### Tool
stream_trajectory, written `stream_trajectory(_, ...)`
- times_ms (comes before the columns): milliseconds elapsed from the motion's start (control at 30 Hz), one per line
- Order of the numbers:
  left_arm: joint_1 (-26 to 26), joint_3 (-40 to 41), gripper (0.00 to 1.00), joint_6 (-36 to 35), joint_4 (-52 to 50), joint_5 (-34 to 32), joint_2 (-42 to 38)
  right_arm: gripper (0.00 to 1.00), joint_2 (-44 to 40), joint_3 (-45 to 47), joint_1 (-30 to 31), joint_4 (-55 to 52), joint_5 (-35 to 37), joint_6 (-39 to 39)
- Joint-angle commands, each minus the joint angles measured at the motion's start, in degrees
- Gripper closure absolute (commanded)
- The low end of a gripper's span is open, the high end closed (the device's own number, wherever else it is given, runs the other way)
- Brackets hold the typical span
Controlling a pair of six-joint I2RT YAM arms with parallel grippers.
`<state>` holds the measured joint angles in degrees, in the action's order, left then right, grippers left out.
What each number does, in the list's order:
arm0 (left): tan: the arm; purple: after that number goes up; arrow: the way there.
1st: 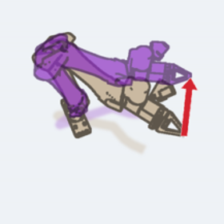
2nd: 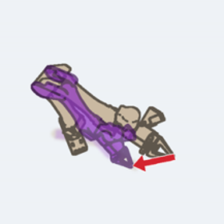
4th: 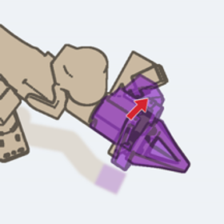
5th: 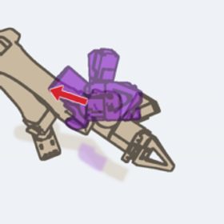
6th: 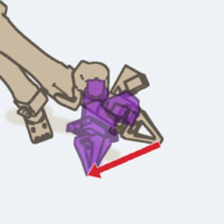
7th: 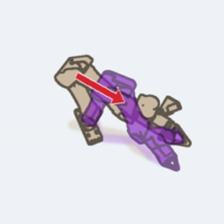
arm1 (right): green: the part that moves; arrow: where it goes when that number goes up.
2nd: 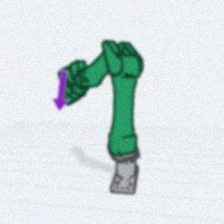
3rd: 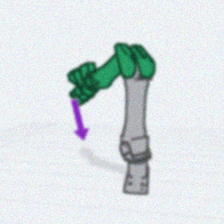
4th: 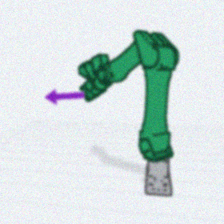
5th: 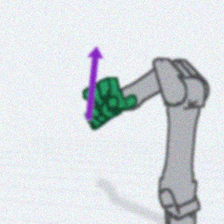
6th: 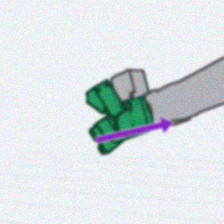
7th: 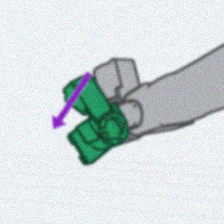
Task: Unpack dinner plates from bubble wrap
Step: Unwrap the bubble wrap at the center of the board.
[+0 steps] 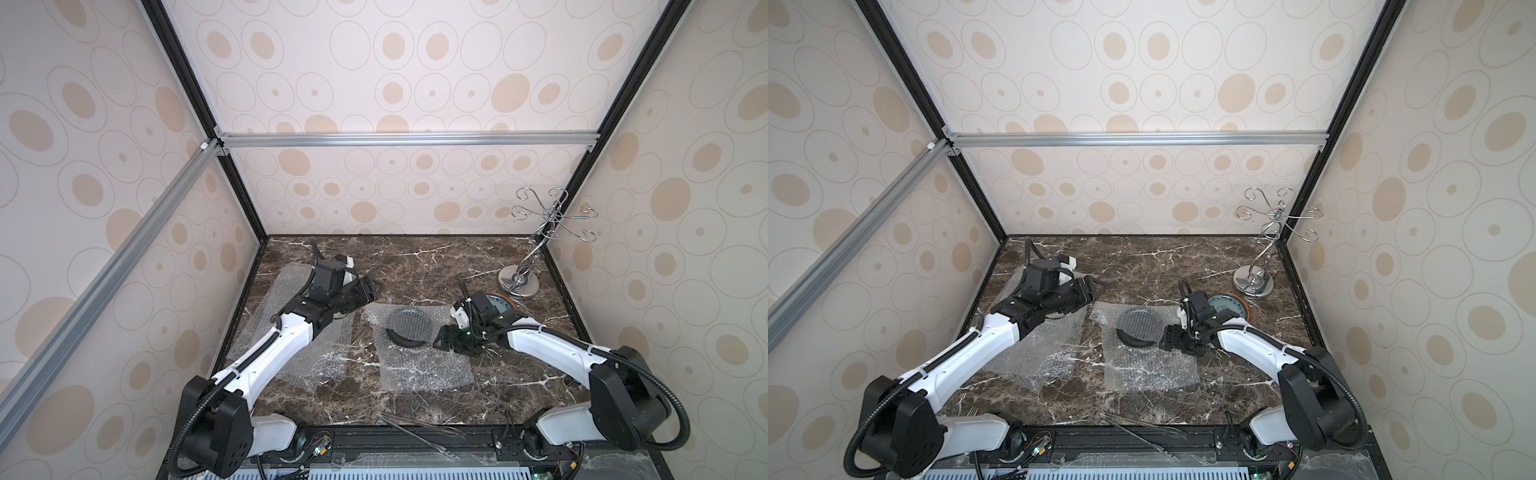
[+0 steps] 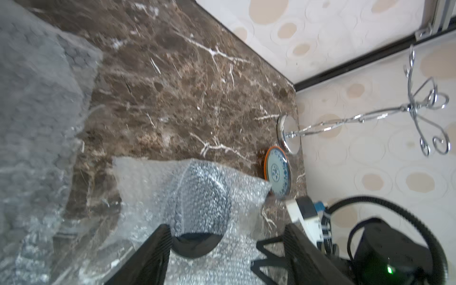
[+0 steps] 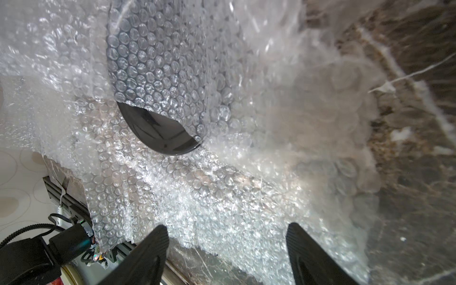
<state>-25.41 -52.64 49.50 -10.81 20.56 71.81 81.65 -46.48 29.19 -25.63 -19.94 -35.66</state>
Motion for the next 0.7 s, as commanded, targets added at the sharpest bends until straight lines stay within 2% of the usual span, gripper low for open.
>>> stream_trajectory(0, -4.6, 5.3, 0.27, 2.5, -1.7, -5.1, -4.8, 0.22, 1.5, -1.1, -0.9, 0.5, 1.1, -1.9)
stream_trajectory(167, -12.3, 15.2, 0.27, 8.7, -0.9, -9.0, -12.0, 0.22, 2.5, -1.6, -1.1, 1.4, 3.0, -1.7)
stream_trajectory(300, -17.9, 21.4, 0.27, 13.7, 2.3, -10.6, -14.4, 0.22, 4.0, -2.1, -1.7, 2.4, 2.8, -1.4)
stream_trajectory(433, -23.3, 23.6, 0.28, 16.4, 5.9, -12.3, -12.9, 0.23, 5.5, -2.5, -1.7, 4.2, 2.2, -1.5)
stream_trajectory(667, -28.7, 20.4, 0.28, 16.8, 11.6, -13.4, -5.3, 0.29, 6.7, -3.3, -1.8, 5.9, 1.7, -2.0)
